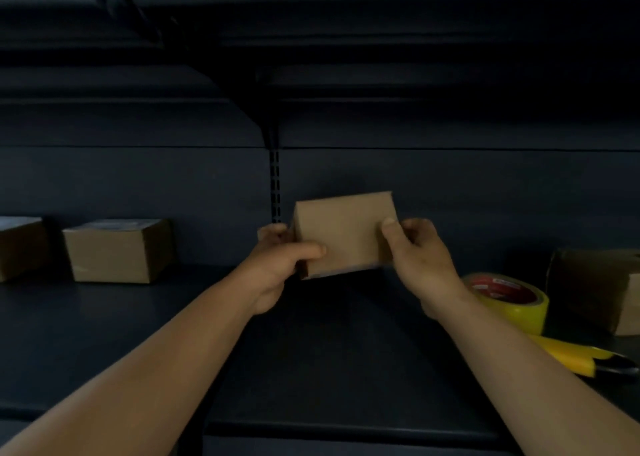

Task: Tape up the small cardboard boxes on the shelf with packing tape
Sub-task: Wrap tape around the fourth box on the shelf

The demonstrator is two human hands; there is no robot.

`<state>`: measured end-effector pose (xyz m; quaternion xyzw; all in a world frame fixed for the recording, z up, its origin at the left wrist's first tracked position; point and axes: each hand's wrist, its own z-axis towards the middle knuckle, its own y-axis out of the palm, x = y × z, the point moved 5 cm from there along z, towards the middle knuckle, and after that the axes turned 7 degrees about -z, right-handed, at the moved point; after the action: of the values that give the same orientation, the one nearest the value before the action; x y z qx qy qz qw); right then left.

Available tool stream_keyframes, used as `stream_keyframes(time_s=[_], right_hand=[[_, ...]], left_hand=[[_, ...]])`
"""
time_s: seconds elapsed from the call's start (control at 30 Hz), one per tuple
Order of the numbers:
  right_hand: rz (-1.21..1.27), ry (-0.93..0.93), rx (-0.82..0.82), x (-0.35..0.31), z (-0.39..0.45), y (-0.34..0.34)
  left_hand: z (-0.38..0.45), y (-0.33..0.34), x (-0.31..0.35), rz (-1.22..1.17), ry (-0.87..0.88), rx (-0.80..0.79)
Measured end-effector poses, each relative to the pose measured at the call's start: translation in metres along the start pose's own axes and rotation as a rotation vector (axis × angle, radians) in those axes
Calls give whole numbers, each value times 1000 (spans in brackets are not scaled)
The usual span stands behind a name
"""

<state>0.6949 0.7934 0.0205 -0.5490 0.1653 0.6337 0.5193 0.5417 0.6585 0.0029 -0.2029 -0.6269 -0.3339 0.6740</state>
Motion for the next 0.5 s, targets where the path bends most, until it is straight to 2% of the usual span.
stream_keyframes(time_s=[0.17,0.33,0.5], right_hand=[[63,29,-25,5,-3,5],[237,125,-48,15,-3,8],[321,129,-63,17,-4,8]], left_hand=[[-4,-2,-2,186,74,-170],[-7,-4,-7,299,152,-185],[-10,-4,-6,375,235,-208]])
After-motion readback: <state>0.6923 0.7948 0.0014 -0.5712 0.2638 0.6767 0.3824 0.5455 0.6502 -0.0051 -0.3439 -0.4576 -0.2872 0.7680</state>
